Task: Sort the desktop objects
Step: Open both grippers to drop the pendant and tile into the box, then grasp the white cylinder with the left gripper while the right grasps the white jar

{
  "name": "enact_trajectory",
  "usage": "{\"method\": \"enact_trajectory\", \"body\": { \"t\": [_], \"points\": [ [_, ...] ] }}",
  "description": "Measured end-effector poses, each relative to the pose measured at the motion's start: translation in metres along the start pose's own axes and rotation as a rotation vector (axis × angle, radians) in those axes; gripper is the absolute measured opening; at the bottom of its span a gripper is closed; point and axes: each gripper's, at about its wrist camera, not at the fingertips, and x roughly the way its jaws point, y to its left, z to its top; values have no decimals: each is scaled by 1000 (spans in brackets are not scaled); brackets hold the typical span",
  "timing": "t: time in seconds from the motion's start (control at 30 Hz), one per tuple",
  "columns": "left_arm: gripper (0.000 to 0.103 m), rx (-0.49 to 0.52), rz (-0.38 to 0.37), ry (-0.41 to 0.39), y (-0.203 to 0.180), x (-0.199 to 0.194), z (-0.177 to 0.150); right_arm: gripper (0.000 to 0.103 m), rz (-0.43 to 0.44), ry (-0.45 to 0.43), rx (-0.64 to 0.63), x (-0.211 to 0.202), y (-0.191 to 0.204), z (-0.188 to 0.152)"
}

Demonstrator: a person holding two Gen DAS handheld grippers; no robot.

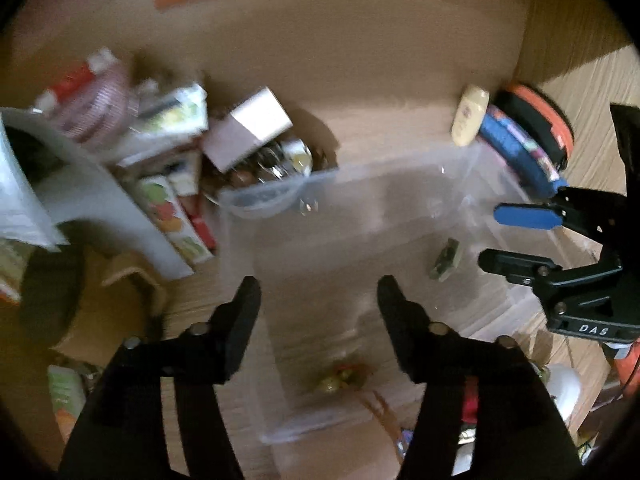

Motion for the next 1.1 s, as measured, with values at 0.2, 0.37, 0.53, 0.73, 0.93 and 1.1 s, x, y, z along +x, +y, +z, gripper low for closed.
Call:
{"method": "enact_trajectory", "body": {
  "t": [0.2, 0.37, 0.53, 0.73, 0.93, 1.1],
  "points": [
    [77, -34, 37, -86, 15, -45, -10, 53, -28, -83, 20, -42, -1, -2],
    [91, -52, 67, -142, 20, -75, -26, 62, -51, -152, 33, -81, 3, -11],
    [91, -71, 95, -168, 26, -95, -47, 73, -58, -211, 58, -110, 8, -25],
    [92, -96, 106, -161, 30, -106, -72, 75, -66, -239, 54, -130, 18, -44],
    [93, -104, 111, -114, 33, -97, -101, 80, -68, -240, 71, -136, 26, -67],
    [93, -92, 87, -48, 28, -74, -121, 80, -68, -227, 86, -136, 29, -85]
  ]
}}
